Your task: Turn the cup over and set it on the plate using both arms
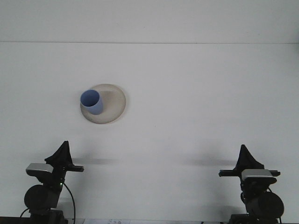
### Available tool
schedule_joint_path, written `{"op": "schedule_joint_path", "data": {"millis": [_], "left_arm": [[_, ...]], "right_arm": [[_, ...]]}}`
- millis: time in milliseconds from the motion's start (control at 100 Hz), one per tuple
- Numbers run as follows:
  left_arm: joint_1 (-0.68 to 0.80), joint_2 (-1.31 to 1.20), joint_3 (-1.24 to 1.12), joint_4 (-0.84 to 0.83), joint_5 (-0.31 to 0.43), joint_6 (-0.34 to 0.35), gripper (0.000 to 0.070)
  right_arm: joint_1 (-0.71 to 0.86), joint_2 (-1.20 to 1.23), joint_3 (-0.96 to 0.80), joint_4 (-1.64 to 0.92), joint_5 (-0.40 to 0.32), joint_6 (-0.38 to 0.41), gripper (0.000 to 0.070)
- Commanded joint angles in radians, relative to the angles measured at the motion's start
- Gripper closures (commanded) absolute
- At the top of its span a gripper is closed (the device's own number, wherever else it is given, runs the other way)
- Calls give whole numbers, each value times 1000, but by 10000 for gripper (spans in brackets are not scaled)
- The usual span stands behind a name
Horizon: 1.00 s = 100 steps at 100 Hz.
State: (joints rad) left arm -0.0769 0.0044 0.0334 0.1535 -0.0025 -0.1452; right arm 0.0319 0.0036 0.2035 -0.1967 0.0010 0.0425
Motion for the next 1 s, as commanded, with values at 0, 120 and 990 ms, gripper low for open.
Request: {"op": "schedule_joint_path", "data": {"millis": [0, 120, 990], "left_arm": [[-3, -1, -19, 13, 3, -3, 687], [-2, -1, -19, 5, 3, -3, 687], [-2, -1, -19, 5, 3, -3, 687]], "right_arm": [[2, -2, -27, 29, -2, 11, 700], [2, -2, -104, 119, -2, 10, 700], [2, -2, -191, 264, -1, 10, 700]]}}
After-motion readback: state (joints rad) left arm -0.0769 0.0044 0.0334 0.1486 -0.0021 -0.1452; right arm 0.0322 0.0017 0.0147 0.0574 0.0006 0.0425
